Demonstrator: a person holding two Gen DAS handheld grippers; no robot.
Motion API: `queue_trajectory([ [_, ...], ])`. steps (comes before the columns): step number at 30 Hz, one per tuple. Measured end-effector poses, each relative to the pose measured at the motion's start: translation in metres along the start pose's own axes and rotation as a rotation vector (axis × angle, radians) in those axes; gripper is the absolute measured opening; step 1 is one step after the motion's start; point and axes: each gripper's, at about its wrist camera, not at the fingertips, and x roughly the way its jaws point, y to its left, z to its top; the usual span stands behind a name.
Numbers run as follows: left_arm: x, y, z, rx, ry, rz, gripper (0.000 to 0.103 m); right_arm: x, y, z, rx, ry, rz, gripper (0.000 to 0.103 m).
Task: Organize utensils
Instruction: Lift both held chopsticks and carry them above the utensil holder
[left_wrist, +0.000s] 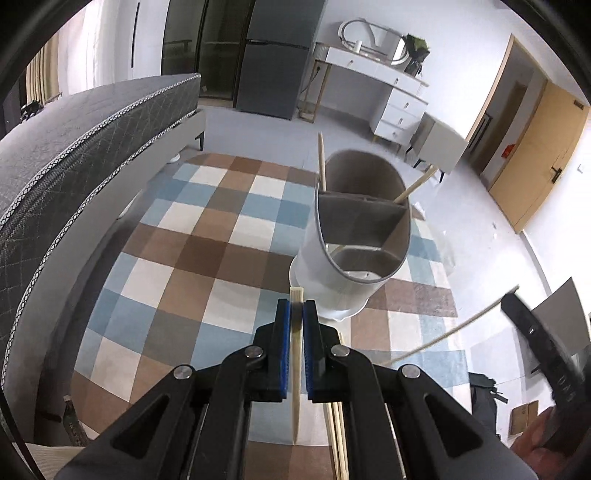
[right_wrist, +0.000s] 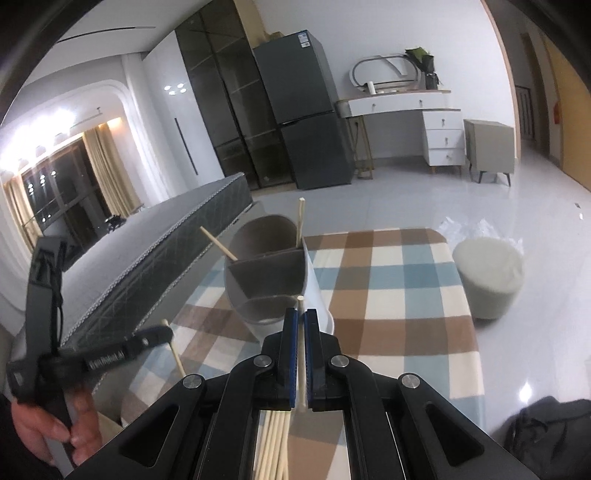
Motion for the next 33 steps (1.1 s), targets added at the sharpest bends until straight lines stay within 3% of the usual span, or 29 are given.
queue_trajectory([
  [8,-0.022,0.004,0.011,-0.001,-0.054,-0.062,0.002,-0.014,0.006,-0.007,0.000,-0.037,-0.041,0.003],
  [21,-0.035,-0.011,0.025,0.110,-0.019,-0.098,0.001,-0.024,0.018,-0.002,-0.006,-0.052,-0.058,0.003],
  [28,-0.059,-0.019,0.048,0.121,0.007,-0.146,0.001,-0.036,0.032,0.024,-0.048,-0.082,-0.030,0.003],
  [33,-0.078,-0.028,0.071,0.127,-0.025,-0.179,0.001,-0.041,0.047,0.058,-0.100,-0.103,-0.024,0.003],
])
